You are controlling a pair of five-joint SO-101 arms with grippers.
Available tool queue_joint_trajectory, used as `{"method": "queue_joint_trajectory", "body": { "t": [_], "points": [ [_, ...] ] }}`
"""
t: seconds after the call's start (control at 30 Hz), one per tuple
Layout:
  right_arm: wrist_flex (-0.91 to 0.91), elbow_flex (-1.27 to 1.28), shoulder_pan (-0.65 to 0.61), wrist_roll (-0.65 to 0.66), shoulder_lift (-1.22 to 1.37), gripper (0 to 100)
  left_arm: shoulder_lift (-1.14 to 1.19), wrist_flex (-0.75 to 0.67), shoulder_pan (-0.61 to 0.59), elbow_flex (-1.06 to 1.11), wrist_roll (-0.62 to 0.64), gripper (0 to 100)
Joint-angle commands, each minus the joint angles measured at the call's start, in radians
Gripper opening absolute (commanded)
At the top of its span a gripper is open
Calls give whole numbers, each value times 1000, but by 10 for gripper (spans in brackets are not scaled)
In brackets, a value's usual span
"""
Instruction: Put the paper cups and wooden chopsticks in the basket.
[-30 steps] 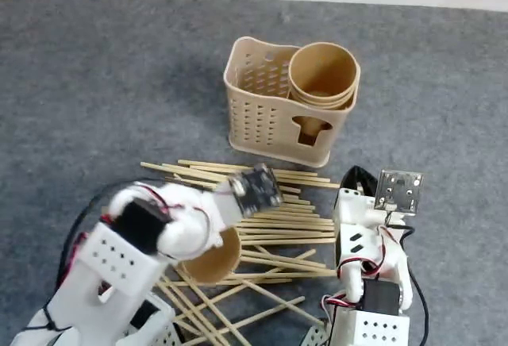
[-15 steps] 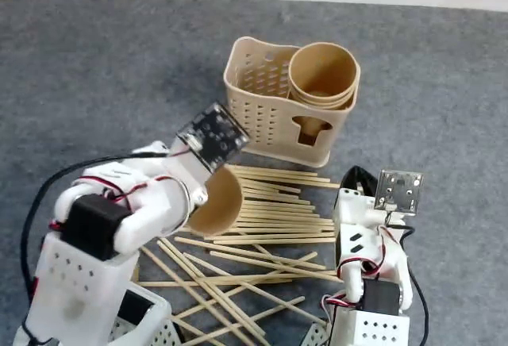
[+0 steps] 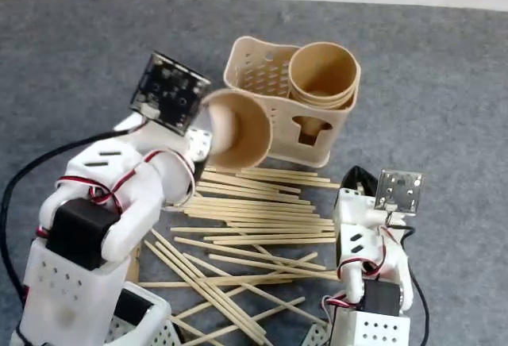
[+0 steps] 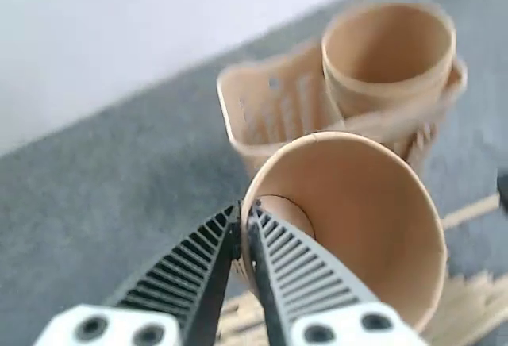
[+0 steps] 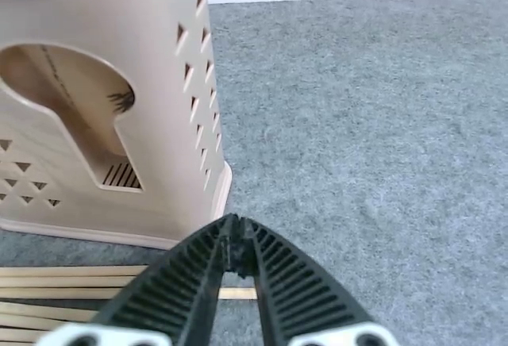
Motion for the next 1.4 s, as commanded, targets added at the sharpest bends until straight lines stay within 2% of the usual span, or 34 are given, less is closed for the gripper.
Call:
{"method": "queue_joint_trajectory", "body": {
  "t": [0.0, 0.23, 0.5, 0.67, 0.87, 1.07, 1.37],
  "points": [
    [-21, 21, -8, 14, -15, 9, -4, -133, 33, -45, 66, 6],
    [-21, 21, -8, 15, -15, 9, 44, -295, 134, -53, 69, 6],
    [-21, 21, -8, 15, -15, 9, 242, -442, 143, -174, 74, 6],
    [-21, 21, -8, 15, -15, 9, 343, -450, 143, -318, 170, 6],
    [-21, 21, -8, 15, -15, 9, 504, -445, 177, -430, 183, 6],
    [-21, 21, -8, 15, -15, 9, 601, -445, 208, -458, 183, 6],
    [-21, 21, -8, 17, -15, 9, 613, -442, 200, -450, 180, 8]
  ]
}}
